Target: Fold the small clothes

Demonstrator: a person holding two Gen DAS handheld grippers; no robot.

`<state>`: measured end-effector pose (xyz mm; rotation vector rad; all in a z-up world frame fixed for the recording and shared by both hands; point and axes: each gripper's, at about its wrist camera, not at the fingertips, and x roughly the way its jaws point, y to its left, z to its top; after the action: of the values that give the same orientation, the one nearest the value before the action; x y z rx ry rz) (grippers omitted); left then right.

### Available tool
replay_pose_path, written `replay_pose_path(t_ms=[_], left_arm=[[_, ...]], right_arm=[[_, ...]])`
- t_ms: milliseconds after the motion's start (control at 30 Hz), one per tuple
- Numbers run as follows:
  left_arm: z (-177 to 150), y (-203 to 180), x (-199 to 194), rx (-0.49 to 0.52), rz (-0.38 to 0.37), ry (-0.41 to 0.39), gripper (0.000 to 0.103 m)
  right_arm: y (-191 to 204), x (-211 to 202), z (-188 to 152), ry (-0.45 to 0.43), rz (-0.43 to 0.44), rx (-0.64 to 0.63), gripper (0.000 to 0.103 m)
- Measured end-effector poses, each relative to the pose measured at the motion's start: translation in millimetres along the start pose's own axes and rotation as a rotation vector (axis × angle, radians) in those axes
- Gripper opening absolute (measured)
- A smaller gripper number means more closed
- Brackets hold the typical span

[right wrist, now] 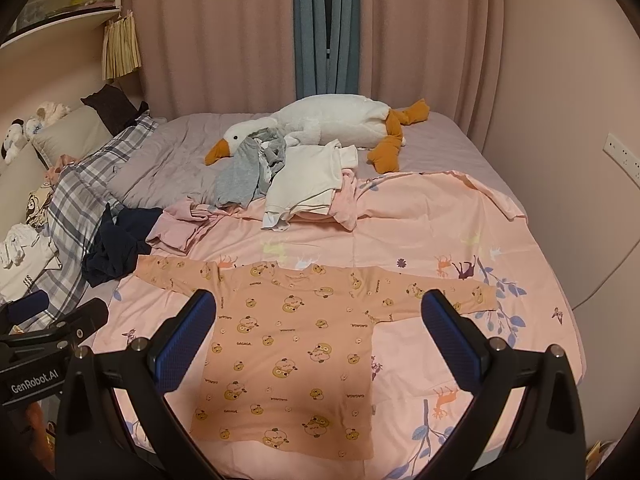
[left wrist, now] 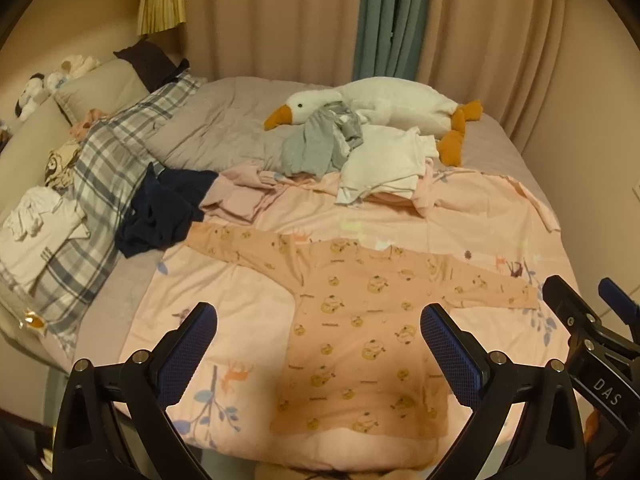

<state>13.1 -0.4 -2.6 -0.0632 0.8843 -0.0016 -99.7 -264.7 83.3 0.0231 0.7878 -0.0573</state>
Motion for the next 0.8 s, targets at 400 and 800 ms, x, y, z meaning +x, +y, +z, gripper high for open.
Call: replay_pose_path(t_ms=[400, 800], left_arm=[[8.6, 0.9, 2.4, -0.032, -0.018, -0.05, 0.102], [17.4, -7.6, 8.2, -0.003, -0.022, -0.027, 0.102]], right_arm=[[2.1, 9.2, 2.3, -0.01, -0.009, -0.011, 0.103], [-4.6, 15.2, 8.6, -0.006, -0.022, -0.004, 0.103]])
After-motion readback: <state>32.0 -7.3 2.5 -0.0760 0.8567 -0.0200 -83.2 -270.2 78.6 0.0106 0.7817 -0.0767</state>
